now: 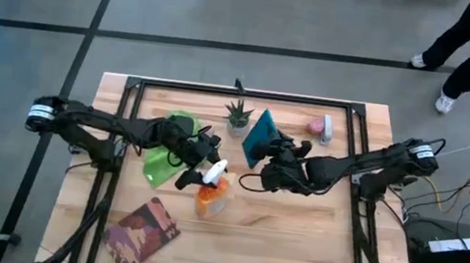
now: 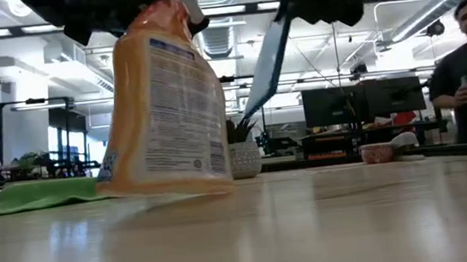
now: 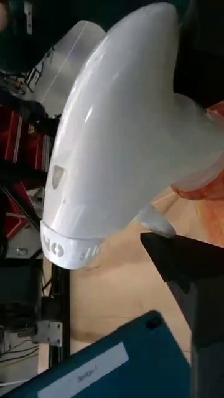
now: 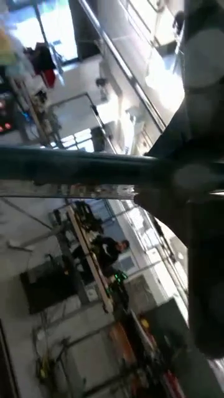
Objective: Apply microfiber cloth
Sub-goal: Spray the front and back of the tablet with the spray bottle
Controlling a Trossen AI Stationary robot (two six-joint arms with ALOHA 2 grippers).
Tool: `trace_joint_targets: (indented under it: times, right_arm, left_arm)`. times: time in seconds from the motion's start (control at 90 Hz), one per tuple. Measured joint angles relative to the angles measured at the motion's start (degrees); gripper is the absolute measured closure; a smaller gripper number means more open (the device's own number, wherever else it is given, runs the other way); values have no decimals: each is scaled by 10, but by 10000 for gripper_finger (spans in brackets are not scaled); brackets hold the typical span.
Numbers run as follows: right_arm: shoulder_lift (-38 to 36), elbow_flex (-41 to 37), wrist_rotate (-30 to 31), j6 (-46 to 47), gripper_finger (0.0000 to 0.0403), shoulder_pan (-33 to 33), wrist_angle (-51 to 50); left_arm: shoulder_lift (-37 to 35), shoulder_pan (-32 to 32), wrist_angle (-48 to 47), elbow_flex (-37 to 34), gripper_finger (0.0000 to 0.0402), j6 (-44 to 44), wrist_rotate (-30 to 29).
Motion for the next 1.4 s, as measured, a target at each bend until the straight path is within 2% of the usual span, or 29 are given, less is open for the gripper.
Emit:
trace_joint_targets:
  times: [0.211, 0.3, 0.667, 0.9, 1.122, 1.4]
  right_arm:
    - [-1, 0, -26, -145, 396, 0, 105]
    - [0, 0, -35, -175, 396, 0, 123]
    - [2, -1, -55, -214, 396, 18, 128]
    - [3, -1, -54, -213, 396, 23, 128]
    - [12, 0, -54, -203, 396, 23, 127]
    - [23, -1, -54, -198, 396, 22, 127]
  left_arm:
    - [-2, 0, -13, 1, 129, 5, 6]
    - [-7, 2, -32, 1, 131, 24, 8]
    - [-16, 5, -64, 3, 137, 38, 8]
    - [-19, 4, -58, 1, 124, 39, 6]
    - [-19, 4, -51, 0, 118, 92, -12]
    - [-5, 1, -39, 1, 116, 104, -14]
